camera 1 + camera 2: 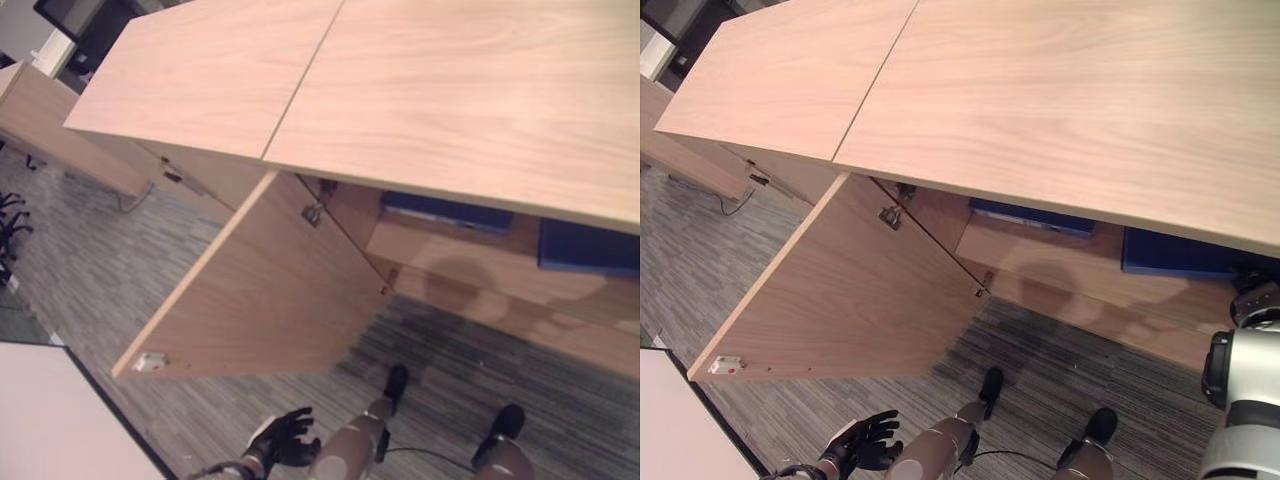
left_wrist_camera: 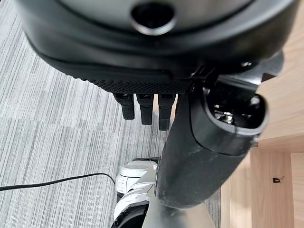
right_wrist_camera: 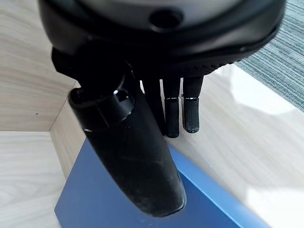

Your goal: Put the empty folder in the office cabinet

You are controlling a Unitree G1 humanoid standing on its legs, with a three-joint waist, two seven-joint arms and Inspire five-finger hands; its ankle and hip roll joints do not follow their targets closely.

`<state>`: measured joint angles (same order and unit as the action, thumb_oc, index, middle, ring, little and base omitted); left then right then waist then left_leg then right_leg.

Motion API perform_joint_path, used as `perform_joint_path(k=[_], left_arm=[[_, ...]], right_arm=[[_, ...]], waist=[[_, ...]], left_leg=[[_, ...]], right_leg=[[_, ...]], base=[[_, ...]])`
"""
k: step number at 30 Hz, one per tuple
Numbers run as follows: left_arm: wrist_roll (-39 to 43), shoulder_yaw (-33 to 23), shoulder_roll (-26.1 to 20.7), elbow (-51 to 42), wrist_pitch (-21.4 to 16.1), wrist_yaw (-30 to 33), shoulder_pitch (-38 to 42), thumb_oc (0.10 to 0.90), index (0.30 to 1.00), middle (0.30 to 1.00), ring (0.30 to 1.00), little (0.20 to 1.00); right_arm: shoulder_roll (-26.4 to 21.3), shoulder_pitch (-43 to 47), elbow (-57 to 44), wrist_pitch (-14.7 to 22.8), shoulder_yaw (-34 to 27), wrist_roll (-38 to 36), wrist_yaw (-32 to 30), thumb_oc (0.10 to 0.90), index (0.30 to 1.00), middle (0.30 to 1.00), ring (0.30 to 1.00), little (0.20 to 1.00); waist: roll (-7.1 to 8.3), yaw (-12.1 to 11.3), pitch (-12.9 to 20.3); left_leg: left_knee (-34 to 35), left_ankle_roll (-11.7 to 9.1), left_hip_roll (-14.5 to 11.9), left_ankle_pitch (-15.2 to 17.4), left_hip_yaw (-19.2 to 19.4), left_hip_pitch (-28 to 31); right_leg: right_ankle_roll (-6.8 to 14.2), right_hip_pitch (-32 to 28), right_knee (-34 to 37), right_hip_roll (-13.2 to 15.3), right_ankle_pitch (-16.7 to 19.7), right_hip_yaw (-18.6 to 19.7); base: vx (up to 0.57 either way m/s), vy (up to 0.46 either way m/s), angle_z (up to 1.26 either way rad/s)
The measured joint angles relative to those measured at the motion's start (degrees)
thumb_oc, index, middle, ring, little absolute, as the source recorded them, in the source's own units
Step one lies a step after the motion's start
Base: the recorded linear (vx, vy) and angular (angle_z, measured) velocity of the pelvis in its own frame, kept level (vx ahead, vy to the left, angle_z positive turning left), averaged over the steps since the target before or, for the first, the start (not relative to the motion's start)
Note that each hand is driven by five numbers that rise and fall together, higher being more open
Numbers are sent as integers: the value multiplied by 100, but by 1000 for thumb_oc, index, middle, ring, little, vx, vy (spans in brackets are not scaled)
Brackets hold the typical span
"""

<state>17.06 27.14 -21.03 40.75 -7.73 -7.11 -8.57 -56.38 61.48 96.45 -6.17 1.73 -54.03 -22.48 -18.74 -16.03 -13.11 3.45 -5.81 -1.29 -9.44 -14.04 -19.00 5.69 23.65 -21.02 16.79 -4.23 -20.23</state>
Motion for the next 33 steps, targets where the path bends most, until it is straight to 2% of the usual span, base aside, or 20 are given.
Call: perform_joint_path(k=[17, 24, 27, 33], left_arm=[[-181, 68, 1, 226, 17, 12, 86, 800, 900, 900, 900, 900], [-171, 136, 1, 262, 27, 10, 116, 800, 900, 900, 900, 900], [-170, 151, 1, 277, 23, 16, 104, 800, 900, 900, 900, 900], [-171, 151, 2, 266, 22, 18, 109, 800, 900, 900, 900, 900]], right_arm=[[120, 1, 46, -38, 290, -17, -5, 800, 900, 900, 900, 900], [123, 0, 104, -53, 126, -184, -207, 800, 900, 900, 900, 900], [23, 0, 128, -80, 89, -235, -283, 800, 900, 900, 900, 900], [-18, 0, 128, -82, 85, -245, -325, 800, 900, 900, 900, 900]], waist=[[97, -15, -74], [258, -99, -195], [262, -101, -197], [265, -118, -199]], left_leg=[[-20, 1, 37, -1, -370, -101], [-60, 12, 84, -18, -454, -155], [-88, 44, 152, -44, -526, -199], [-68, 60, 189, -57, -534, -212]], right_leg=[[-21, -141, -2, 46, -35, -370], [-3, -188, 32, 92, -40, -480], [69, -214, 50, 155, -26, -552], [84, -227, 85, 149, -17, -558]], base=[[33, 5, 10], [38, 28, 8], [64, 53, 11], [45, 20, 2]])
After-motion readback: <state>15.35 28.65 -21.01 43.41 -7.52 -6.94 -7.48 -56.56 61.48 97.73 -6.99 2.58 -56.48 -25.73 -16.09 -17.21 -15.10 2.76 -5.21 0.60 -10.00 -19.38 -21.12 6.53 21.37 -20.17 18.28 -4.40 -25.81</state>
